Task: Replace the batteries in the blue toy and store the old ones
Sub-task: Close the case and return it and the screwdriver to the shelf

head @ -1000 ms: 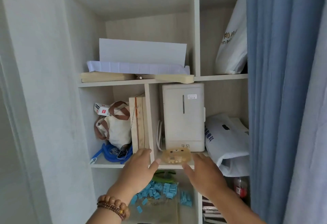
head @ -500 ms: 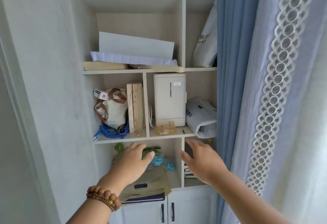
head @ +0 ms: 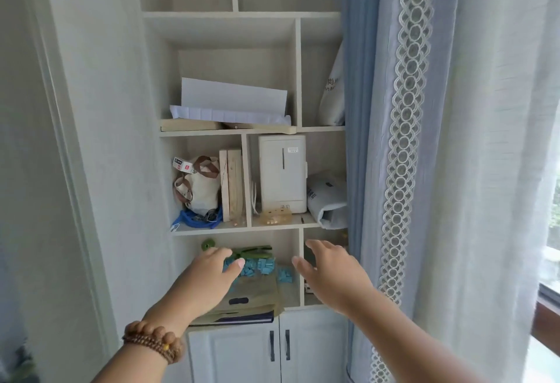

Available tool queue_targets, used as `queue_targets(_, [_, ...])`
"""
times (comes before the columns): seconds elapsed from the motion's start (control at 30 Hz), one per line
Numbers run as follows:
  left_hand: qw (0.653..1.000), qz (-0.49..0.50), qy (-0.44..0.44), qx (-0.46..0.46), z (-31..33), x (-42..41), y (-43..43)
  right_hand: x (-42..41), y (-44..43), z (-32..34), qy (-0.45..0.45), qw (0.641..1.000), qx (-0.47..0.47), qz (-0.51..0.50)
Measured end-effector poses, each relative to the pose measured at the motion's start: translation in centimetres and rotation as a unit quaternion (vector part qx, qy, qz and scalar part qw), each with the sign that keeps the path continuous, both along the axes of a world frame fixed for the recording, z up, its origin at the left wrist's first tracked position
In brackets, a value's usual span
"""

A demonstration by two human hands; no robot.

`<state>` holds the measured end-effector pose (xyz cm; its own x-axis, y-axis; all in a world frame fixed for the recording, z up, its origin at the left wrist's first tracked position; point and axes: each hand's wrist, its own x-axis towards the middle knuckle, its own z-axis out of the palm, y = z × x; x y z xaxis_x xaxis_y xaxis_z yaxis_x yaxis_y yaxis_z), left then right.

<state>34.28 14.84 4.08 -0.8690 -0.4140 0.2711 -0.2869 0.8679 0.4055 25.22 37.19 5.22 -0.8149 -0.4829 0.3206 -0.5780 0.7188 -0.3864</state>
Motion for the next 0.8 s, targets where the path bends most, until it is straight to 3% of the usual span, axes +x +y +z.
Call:
queue_targets(0.4, [0.999, 0.008, -0.016, -0.030, 0.9, 5.7, 7.8, 4.4, 5.6, -1.8, -0.021, 0.999, -0.028, 0.038])
queue_targets(0.8, [0.999, -0.021, 0.012, -0.032, 2.3, 8.9, 6.4, 9.4, 5.1, 0.0, 0.002, 1.000, -0.020, 0.017])
